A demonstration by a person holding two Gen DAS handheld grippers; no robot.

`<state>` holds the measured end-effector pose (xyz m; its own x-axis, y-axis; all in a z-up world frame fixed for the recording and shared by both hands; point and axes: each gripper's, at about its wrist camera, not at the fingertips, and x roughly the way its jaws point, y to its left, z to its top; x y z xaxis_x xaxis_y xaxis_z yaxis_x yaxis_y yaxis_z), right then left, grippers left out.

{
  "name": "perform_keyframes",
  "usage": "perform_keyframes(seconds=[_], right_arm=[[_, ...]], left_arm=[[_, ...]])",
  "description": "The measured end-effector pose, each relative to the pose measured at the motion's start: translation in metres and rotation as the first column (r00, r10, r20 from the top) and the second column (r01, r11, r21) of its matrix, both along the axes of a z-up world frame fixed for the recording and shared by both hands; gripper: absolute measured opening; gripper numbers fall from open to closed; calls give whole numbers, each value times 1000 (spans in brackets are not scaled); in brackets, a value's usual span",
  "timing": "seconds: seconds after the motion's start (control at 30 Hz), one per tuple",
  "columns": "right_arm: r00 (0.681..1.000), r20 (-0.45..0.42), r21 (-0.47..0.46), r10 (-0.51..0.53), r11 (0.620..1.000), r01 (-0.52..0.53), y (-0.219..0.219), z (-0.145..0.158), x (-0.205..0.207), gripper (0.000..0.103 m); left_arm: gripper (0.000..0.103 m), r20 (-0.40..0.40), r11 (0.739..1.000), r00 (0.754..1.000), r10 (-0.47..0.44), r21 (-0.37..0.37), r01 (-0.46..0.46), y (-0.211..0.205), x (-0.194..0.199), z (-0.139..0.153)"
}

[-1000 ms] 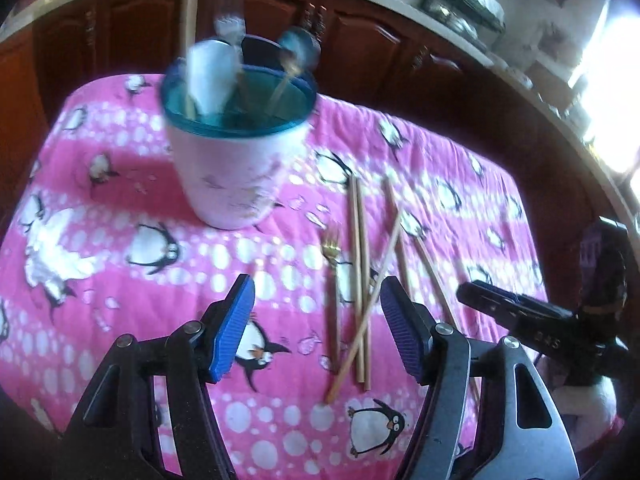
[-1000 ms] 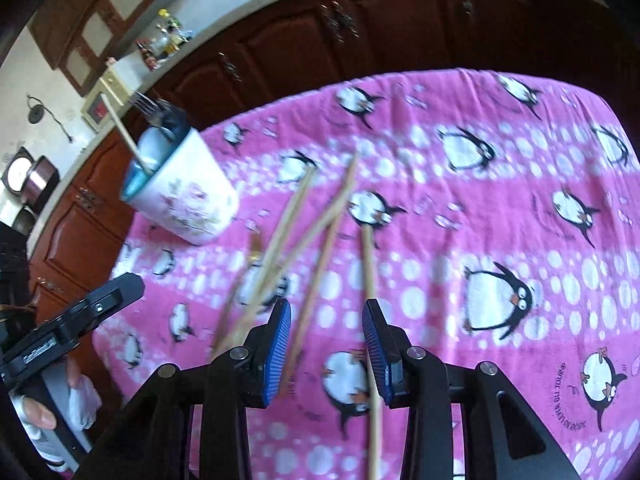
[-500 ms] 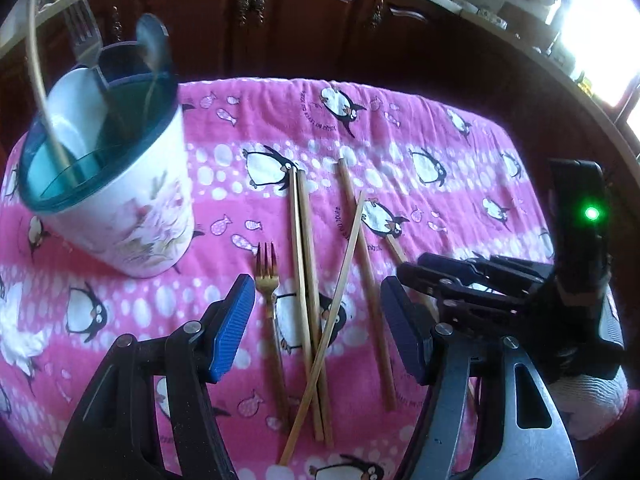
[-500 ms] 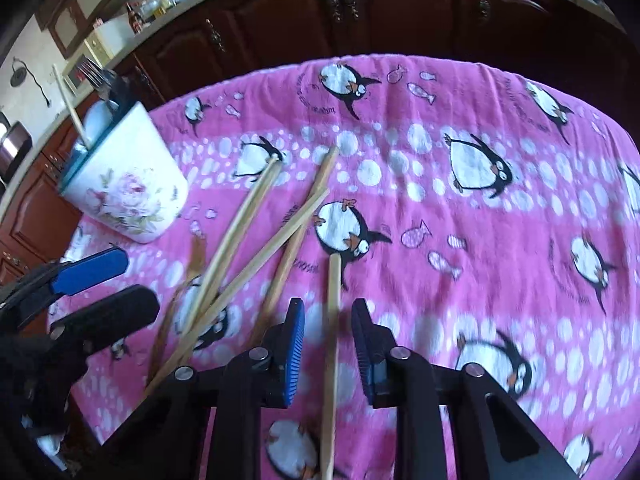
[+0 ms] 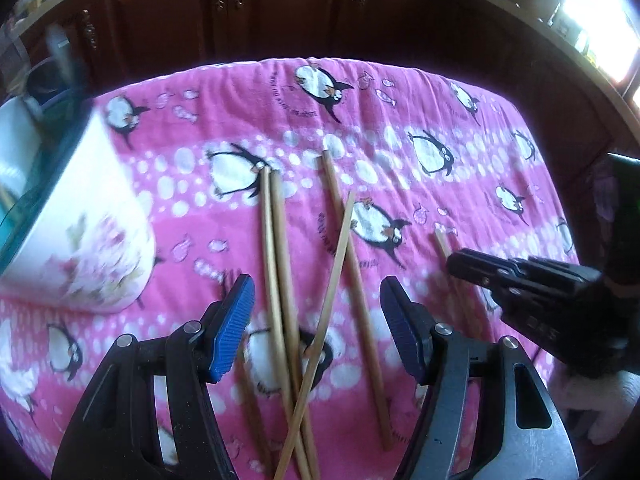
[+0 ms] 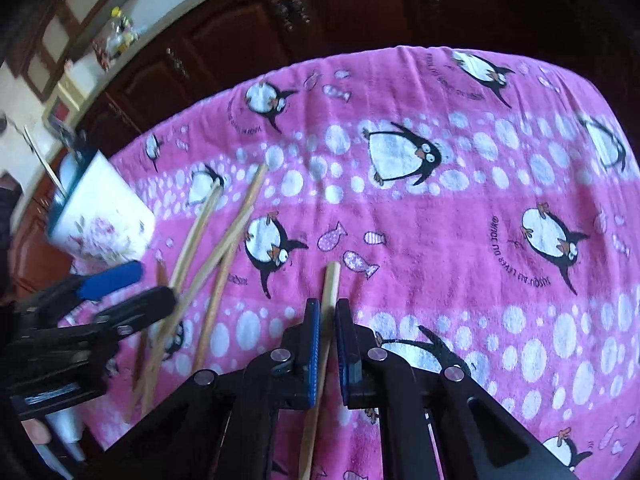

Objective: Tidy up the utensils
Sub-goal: 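Grasp a chopstick with the right tool while the left tool grasps another chopstick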

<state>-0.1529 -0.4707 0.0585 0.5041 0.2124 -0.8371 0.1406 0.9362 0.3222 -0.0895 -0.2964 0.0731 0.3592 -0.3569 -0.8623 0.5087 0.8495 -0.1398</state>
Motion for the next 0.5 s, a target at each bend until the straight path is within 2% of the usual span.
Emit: perform_keyframes(seconds=[0.1, 0.4, 0.5], right_arm=[[1000, 14, 22, 4, 1000, -4, -5, 6, -3, 7], [999, 17, 35, 45, 998, -45, -8, 9, 3, 7], [998, 6, 26, 60, 998, -60, -5, 7, 9, 7]], left_arm=[[61, -5, 1000, 1000, -9, 20, 9, -12, 10, -4], [41, -3, 995, 1000, -25, 99, 25, -45, 35, -17], [20, -11, 993, 999, -35, 116, 36, -52, 39, -21]])
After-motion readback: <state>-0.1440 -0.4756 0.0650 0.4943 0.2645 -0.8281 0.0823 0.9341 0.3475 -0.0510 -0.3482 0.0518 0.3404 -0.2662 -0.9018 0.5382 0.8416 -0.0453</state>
